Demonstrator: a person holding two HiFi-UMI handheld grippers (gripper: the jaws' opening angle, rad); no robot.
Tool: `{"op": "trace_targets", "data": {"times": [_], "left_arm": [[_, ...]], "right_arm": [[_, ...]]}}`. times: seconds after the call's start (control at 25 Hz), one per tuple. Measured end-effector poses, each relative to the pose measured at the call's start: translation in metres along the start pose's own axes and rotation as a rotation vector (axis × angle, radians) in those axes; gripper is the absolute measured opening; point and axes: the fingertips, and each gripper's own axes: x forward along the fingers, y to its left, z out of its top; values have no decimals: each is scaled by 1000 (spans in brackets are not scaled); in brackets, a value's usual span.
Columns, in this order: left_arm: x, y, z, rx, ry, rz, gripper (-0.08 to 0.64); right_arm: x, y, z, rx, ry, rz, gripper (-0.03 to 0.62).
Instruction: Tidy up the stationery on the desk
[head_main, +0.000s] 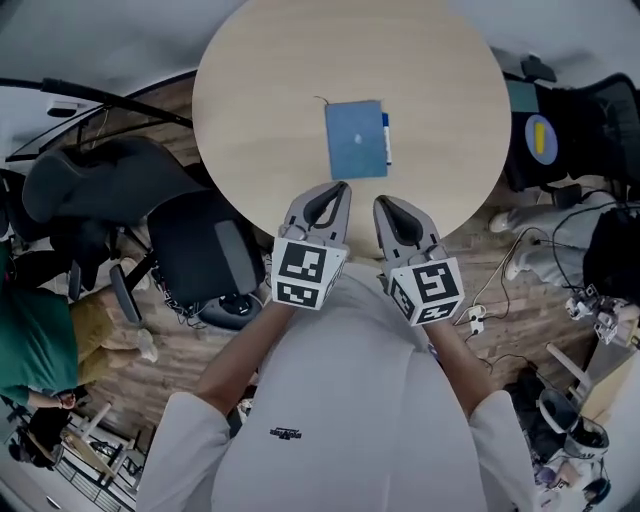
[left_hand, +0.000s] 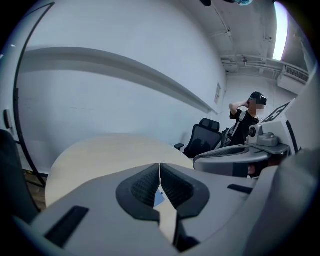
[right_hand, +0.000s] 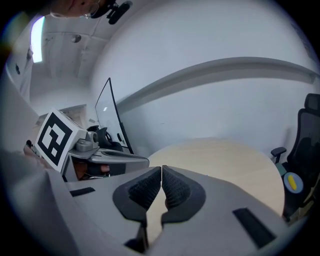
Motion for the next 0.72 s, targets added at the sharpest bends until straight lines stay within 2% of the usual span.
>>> {"op": "trace_targets", "data": {"times": [0.28, 0.44, 0.72], "left_arm": [[1, -6, 7, 18, -9, -15, 23], [6, -2, 8, 29, -24, -14, 24], [10, -11, 3, 29, -9, -19, 25]], "right_arm": [[5, 0, 2, 79, -14, -18, 37], [20, -3, 0, 54, -17, -11, 34], [16, -3, -11, 54, 9, -2, 34]]}}
